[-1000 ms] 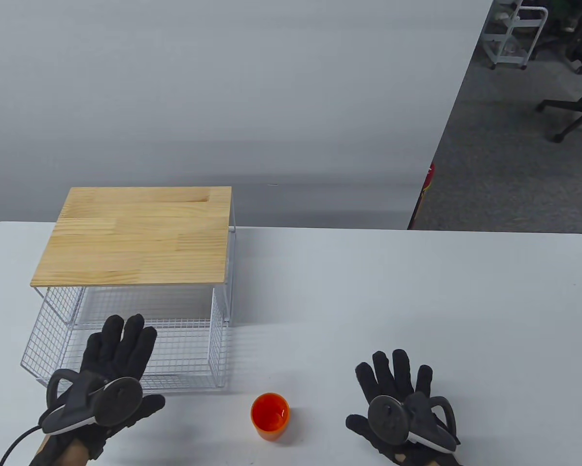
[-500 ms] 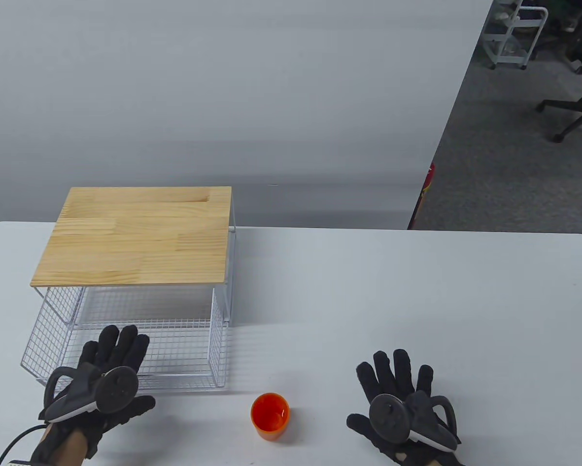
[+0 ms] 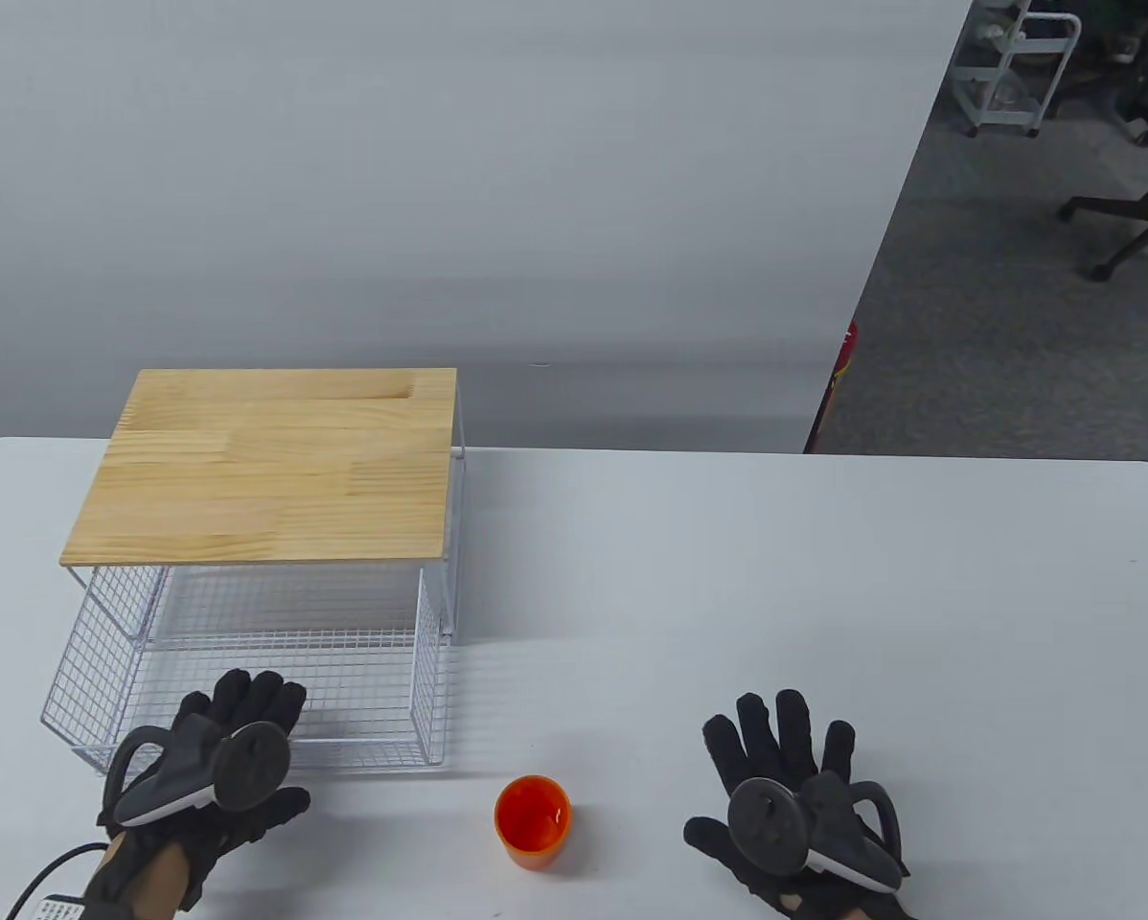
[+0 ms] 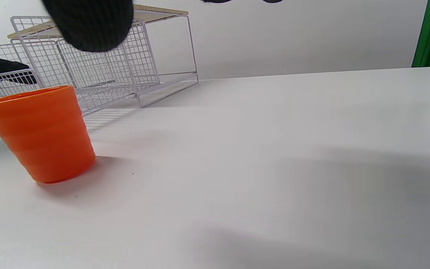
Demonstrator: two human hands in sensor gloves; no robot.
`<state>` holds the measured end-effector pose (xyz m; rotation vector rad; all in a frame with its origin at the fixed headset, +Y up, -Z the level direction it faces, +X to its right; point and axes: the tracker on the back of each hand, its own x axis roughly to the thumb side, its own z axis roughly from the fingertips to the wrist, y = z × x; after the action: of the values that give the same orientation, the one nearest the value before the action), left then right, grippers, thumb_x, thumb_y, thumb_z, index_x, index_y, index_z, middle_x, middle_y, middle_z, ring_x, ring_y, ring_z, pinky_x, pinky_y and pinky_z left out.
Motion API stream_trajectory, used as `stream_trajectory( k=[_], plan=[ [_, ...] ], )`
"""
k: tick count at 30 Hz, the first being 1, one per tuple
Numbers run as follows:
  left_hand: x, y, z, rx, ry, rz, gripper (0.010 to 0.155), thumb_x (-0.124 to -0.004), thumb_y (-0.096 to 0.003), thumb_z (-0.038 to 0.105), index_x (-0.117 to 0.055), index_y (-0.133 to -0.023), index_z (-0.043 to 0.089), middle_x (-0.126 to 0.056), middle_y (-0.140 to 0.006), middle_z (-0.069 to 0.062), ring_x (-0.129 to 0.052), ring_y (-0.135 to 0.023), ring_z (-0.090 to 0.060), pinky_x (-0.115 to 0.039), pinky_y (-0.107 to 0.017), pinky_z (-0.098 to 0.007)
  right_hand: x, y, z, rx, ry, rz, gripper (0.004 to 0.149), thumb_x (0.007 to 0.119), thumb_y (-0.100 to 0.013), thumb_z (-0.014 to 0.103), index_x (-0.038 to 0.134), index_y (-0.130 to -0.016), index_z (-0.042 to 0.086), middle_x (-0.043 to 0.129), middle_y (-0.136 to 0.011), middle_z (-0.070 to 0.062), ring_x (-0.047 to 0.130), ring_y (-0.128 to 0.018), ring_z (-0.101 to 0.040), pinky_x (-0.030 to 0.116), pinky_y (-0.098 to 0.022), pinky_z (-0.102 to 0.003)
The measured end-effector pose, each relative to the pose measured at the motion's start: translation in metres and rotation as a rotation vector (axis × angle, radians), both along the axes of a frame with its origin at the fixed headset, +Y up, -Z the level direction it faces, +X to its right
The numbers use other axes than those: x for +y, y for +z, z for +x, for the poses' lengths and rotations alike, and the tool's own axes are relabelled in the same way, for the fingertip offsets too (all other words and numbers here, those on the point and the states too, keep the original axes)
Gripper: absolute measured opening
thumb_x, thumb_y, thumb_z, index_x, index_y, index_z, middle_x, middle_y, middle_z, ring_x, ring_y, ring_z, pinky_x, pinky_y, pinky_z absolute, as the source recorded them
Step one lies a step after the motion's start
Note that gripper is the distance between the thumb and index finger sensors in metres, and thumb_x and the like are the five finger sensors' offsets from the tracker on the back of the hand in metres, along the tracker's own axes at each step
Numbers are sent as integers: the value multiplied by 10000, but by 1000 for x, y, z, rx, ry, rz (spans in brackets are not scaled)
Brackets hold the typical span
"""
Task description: Take the cup out of the mesh sliding drawer
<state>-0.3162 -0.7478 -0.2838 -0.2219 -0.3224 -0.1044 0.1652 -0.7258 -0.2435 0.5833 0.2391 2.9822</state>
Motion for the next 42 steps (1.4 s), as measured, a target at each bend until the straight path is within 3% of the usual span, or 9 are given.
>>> stream_trajectory(
  k=[10,13,21,22,23,42],
  plan=[
    [-2,-4,1,22,-6,58,731,-854,-524,491,-599,-1102,124,-770,-1134,-137,-848,-1040,-511,-713,-676,-723,0,0,0,-1,2,-2,888,650,-503,622,267,-1122,114,177,-1177,-317,62,-980,-624,118,-572,-852],
    [-3,-5,0,28,25,120,602,-871,-525,458,-738,-1034,166,-936,-1022,-70,-1009,-940,-434,-780,-643,-693,0,0,0,-2,3,-5,887,650,-503,621,267,-1122,114,178,-1177,-315,61,-980,-626,118,-571,-853],
    [0,-7,3,26,4,170,310,-903,-530,290,-928,-838,260,-1086,-820,79,-1171,-737,-296,-944,-521,-595,0,0,0,-4,0,-6,888,651,-503,621,266,-1122,114,176,-1177,-315,62,-980,-626,118,-572,-852],
    [0,-8,3,19,1,178,299,-905,-523,286,-936,-820,263,-1092,-801,87,-1176,-714,-290,-954,-504,-589,0,0,0,-4,1,-6,888,652,-502,621,268,-1122,114,177,-1177,-317,61,-980,-625,118,-572,-852],
    [0,-8,4,14,-4,179,297,-904,-518,284,-936,-813,265,-1099,-791,7,-1179,-703,-283,-961,-495,-581,0,0,0,-4,0,-5,887,652,-502,621,267,-1122,115,178,-1177,-316,62,-981,-624,118,-572,-852],
    [8,-9,4,-26,-4,239,322,-910,-474,240,-932,-794,265,-1095,-766,16,-1182,-668,-276,-1026,-459,-552,-1,-1,1,-5,1,-10,888,653,-503,620,268,-1122,114,180,-1176,-318,63,-980,-626,124,-575,-853]
  ],
)
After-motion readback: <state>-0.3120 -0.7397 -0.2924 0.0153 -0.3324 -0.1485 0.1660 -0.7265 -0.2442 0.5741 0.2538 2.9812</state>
